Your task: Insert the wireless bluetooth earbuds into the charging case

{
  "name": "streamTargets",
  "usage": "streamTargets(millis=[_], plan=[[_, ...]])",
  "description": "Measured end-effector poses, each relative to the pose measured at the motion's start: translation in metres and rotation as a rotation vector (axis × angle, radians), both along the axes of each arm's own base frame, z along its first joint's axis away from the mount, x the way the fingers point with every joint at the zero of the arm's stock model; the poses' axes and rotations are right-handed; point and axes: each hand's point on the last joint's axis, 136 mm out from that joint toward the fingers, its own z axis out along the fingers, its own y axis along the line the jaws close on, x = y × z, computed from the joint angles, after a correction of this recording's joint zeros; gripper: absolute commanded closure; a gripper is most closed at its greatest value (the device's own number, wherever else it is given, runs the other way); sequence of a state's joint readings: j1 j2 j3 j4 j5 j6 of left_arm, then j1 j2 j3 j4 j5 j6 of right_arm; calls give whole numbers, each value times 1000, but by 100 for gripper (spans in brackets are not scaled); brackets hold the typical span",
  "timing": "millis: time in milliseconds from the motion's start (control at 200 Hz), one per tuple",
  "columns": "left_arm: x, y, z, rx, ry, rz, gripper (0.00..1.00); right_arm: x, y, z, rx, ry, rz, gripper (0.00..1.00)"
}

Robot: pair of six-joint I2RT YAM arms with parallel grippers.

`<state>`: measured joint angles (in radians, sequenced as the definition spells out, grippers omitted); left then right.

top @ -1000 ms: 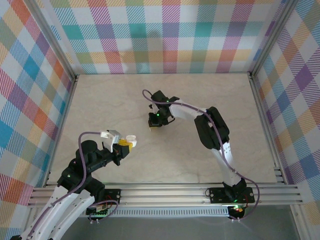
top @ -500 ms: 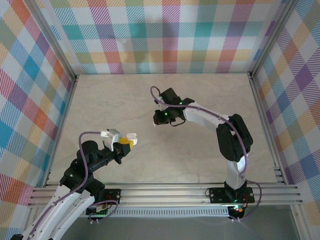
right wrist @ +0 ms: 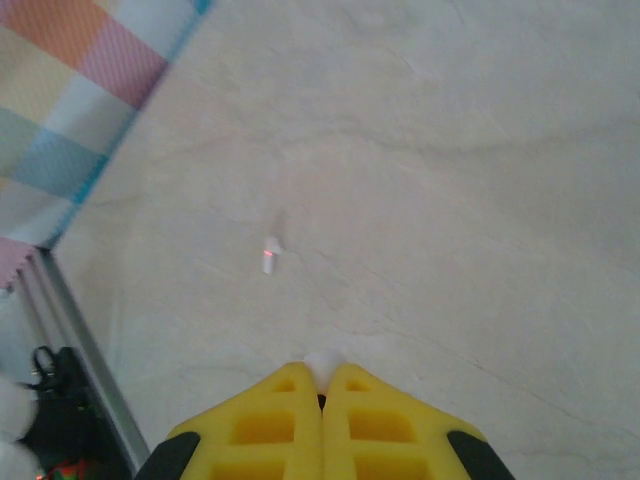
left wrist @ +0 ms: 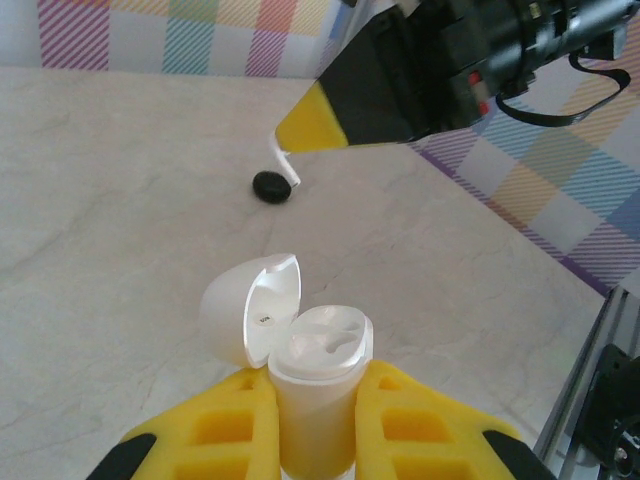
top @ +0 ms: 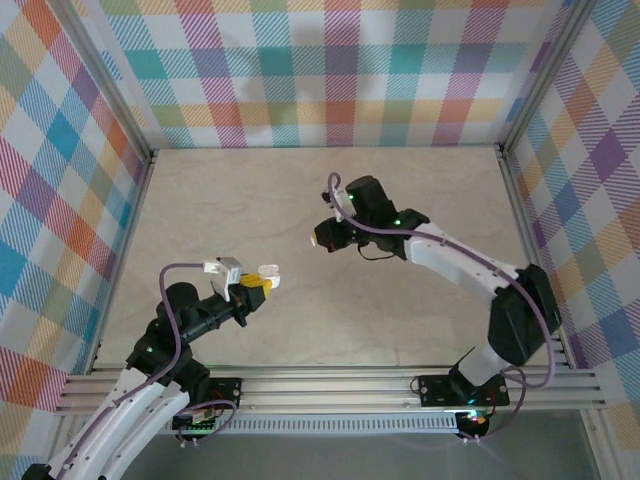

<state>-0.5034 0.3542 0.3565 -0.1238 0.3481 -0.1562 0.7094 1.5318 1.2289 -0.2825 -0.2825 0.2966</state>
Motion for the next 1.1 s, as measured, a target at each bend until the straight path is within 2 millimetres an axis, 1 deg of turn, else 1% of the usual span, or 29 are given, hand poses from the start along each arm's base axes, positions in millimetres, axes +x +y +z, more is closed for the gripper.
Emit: streamTargets(millis=[110,125,145,170,190,200,230,305,355,440,640,725,775,900,1105], plan=[[-1,-8,9,-14,-43,-51,100,-22,4,39,80,-107,69,100],[-2,-9,10,-14,-46,-60,100,-27,5,47,97,-130,85,100],[-2,-11,11,-15,-51,-71,100,-30,6,51,105,-141,94,100],[-3,-13,11,-13,-57,-88,100,-37,8,62,132,-173,116,100],[-3,-15,12,-12,-61,-99,100,-39,9,66,140,-180,122,100],[-4,-16,12,-12,-63,-105,100,-42,10,72,154,-200,134,100],[-5,-19,14,-11,-69,-128,100,-48,12,82,178,-229,156,100],[-8,-26,21,-9,-95,-181,100,-64,17,101,238,-287,204,100],[-10,-29,26,-10,-116,-207,100,-73,20,109,276,-312,233,100],[-11,-33,34,-20,-156,-231,100,-85,26,114,318,-331,277,100],[-10,-34,57,-82,-266,-229,100,-106,36,107,362,-342,340,100],[-12,-34,59,-99,-297,-235,100,-114,39,111,381,-353,359,100],[-14,-33,59,-106,-315,-236,100,-121,42,115,395,-366,377,100],[-20,-29,61,-117,-363,-236,100,-130,43,125,421,-394,400,100],[-28,-24,76,-141,-436,-226,100,-138,41,133,435,-424,420,100]])
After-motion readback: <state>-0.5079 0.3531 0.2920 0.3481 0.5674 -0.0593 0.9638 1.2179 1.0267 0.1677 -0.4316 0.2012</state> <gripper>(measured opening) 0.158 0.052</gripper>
